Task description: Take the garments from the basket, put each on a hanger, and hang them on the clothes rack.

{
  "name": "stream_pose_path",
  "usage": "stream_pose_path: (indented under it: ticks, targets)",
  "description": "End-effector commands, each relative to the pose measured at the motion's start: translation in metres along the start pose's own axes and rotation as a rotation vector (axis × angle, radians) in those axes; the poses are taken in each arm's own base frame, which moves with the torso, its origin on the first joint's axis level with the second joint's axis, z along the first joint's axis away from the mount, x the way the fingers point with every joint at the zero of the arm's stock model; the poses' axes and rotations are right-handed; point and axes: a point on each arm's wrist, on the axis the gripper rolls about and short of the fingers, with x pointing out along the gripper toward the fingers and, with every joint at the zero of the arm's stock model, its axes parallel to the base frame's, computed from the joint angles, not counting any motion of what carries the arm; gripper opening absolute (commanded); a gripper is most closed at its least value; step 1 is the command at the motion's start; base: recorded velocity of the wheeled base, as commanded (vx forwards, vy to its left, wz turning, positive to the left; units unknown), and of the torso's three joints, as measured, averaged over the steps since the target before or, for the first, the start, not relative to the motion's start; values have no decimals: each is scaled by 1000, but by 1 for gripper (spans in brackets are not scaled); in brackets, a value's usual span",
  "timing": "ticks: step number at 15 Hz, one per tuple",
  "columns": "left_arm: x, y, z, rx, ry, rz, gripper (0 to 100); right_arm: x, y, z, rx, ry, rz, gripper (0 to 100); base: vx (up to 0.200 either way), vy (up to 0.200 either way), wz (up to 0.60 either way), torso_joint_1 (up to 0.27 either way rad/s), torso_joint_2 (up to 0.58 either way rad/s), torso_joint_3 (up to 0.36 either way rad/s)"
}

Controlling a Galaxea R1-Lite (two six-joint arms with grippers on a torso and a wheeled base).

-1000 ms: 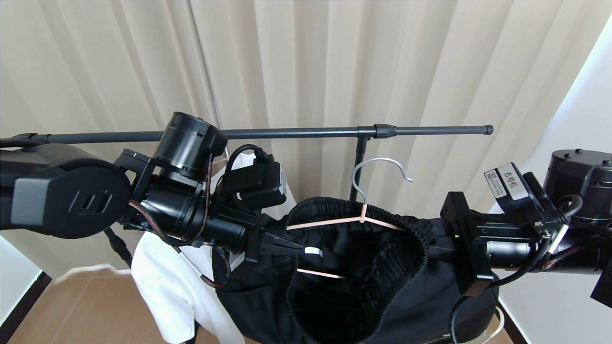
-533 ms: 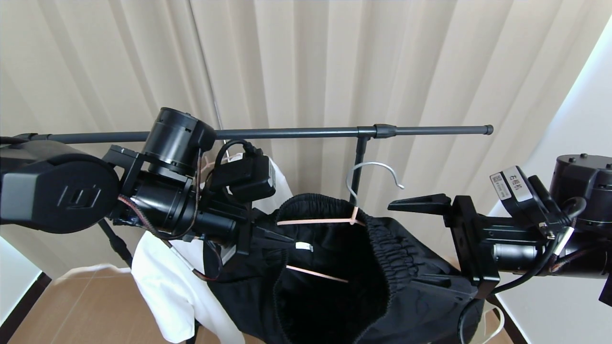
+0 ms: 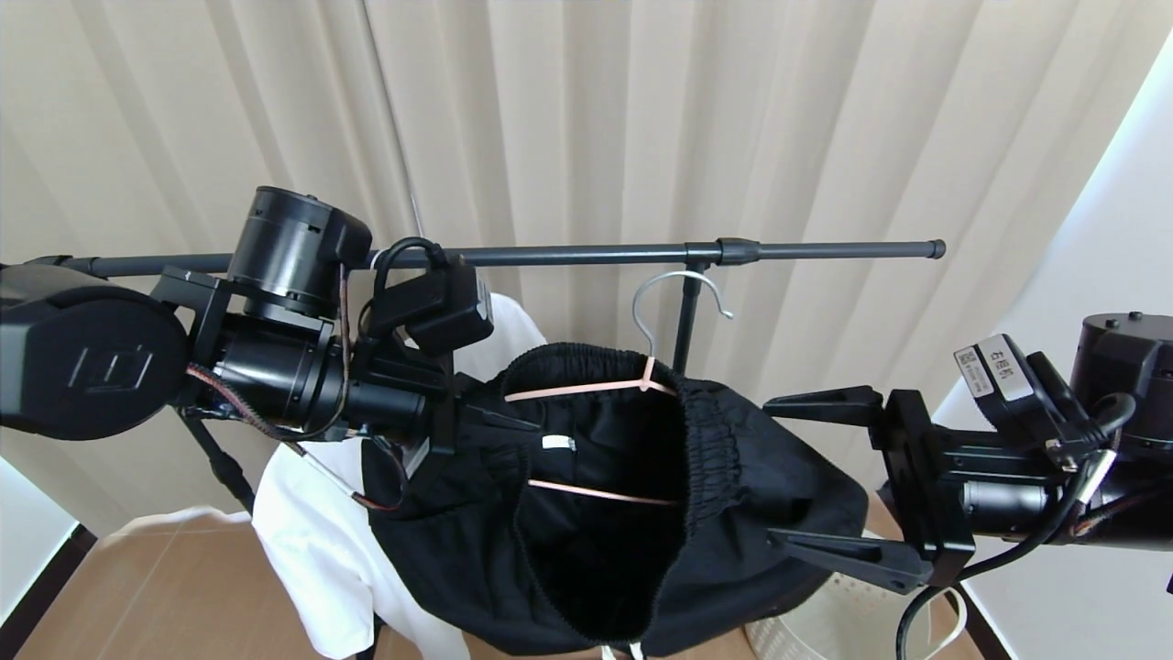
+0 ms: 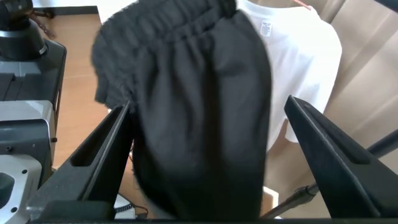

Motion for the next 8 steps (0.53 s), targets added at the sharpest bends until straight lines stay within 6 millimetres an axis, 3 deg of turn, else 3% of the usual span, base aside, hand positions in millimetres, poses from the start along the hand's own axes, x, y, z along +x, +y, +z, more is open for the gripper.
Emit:
stream_pose_path:
  ticks: [1, 6, 8]
  targets:
    - [-5, -3, -3, -14, -15, 25, 0, -2, 1, 0, 1, 1, -4, 100, 0, 0, 0, 0, 0, 0]
    - [-15, -10, -1, -50, -57, 61, 0, -14, -12, -10, 37, 17, -69, 100, 0, 0, 0, 0, 0, 0]
    - [-20, -14, -1, -48, -62, 67, 0, -27, -20, -14, 50, 10, -98, 100, 0, 0, 0, 0, 0, 0]
